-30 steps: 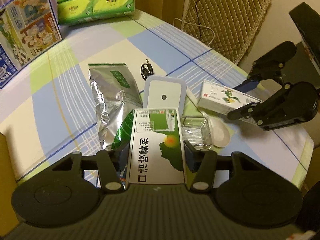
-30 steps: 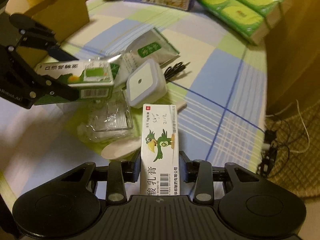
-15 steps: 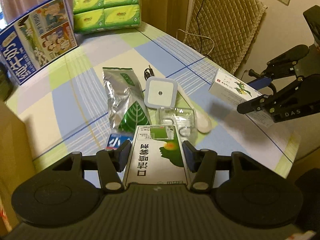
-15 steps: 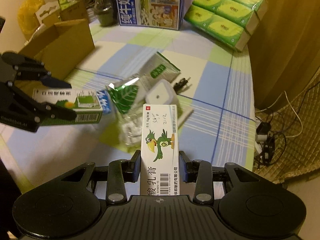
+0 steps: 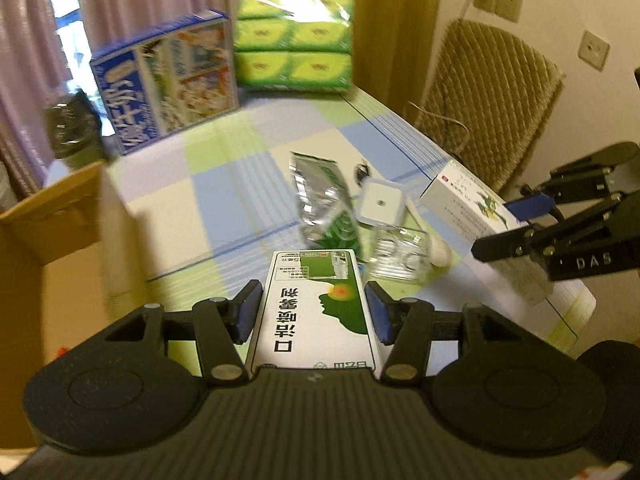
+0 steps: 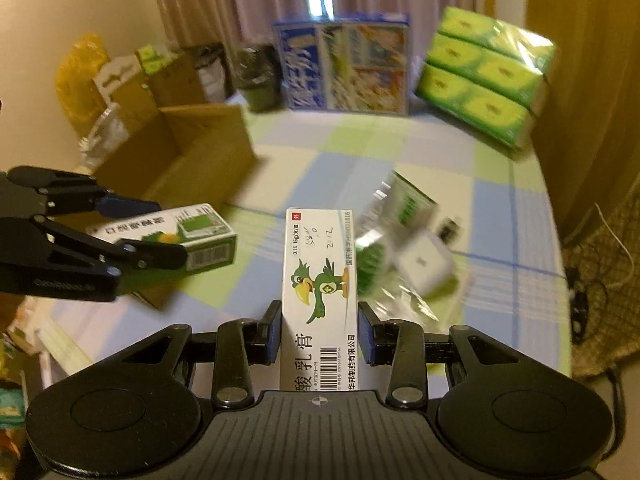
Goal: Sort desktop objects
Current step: 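Carry both boxes over the cardboard box with both tools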
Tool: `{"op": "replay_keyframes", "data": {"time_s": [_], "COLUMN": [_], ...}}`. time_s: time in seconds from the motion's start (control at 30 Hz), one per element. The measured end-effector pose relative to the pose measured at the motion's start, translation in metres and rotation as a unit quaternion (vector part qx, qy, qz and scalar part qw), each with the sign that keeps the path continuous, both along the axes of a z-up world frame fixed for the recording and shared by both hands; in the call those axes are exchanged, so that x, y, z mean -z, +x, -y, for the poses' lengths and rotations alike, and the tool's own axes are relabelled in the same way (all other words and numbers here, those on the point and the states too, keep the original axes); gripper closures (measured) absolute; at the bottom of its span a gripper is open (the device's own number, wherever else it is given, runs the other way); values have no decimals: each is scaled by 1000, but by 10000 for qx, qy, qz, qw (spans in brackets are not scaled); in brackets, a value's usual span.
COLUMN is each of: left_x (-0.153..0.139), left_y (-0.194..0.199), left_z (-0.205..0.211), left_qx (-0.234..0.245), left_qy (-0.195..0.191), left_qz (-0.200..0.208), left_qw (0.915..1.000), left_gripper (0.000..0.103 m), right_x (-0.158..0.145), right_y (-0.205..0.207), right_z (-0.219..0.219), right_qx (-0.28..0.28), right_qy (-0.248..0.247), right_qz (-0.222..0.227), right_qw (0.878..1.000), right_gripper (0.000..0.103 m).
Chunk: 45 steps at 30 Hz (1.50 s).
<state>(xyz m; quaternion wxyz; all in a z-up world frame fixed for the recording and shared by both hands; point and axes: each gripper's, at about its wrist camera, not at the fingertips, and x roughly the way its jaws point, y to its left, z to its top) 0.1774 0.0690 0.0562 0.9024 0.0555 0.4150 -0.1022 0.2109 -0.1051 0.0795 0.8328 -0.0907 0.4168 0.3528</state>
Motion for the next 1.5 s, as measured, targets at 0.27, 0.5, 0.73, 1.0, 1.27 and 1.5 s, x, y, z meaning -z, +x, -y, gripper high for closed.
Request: {"op": "replay_keyframes", "data": {"time_s": [0.27,0.5,0.73,1.0,1.27,1.5], "left_x": [-41,-48,-41,-26,-10,2], "left_y": [-32,-52,-61,-53,-46,-39], "left_z": [-71,-151,-211,-239,-253,-262], "left_qx": [-614,-1278,-1758,-1903,-2000,-2069], "left_qy": [83,157,89,-26,-66,-142], "left_qz": [308,394,420,392,336,264], "left_qw": [9976,9909,9835,9809,9792,9779], "left_gripper": [52,52,52,52,52,52], "right_x": [-26,-28,-9,7,14,23], "right_y": [-28,-29,-19,-4,1,7], "right_z": [-99,-180,-234,-259,-273,-280], "right_qx": [-317,-561,-635,-427,-346,-242], "right_qy": [179,291,284,306,369,402], "right_qz": [201,3,-215,-289,-363,-462], "right_qw": [9991,9980,9973,9982,9981,9978], "right_gripper": [68,68,68,68,68,68]}}
